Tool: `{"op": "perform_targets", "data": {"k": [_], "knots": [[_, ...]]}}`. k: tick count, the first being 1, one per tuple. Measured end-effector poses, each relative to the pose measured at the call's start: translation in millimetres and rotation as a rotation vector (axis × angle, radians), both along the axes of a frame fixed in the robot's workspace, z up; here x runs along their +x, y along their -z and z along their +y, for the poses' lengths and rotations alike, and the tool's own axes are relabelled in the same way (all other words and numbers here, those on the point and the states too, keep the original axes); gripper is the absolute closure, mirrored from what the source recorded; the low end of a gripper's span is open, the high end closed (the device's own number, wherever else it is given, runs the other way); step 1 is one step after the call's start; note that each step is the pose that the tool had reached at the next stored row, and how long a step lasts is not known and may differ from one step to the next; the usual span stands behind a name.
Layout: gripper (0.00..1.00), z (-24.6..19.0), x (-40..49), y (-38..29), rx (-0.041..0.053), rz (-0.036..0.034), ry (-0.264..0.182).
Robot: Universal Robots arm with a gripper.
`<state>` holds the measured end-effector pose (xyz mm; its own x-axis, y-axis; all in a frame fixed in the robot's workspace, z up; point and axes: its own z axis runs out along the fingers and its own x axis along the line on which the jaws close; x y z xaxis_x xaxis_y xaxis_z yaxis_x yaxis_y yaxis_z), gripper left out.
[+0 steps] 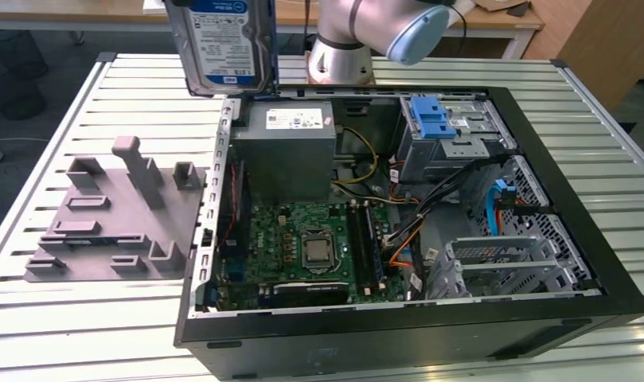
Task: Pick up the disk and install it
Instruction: 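Pick up the disk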
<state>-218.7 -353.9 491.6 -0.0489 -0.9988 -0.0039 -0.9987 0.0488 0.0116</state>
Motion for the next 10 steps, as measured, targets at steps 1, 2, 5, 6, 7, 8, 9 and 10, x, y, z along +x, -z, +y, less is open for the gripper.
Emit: {"op": "perform_targets", "data": {"k": [1, 2, 5, 6, 7, 8, 9, 10], "knots": [[0.64, 0.0, 3.5, 0.1, -0.0005, 0.0000, 0.000], [0.64, 0.0, 6.8, 0.2, -0.0010, 0.0000, 0.000], [0.64, -0.1, 16.5, 0.5, -0.0025, -0.0001, 0.000], [0.64, -0.1, 19.6, 0.6, -0.0033, 0.0000, 0.000], [0.64, -0.1, 22.9, 0.7, -0.0038, -0.0001, 0.000], [0.64, -0.1, 26.3, 0.8, -0.0044, 0.0000, 0.000], [0.64, -0.1, 30.0, 0.9, -0.0050, 0.0000, 0.000], [0.64, -0.1, 33.5, 1.0, -0.0054, 0.0001, 0.000]]}}
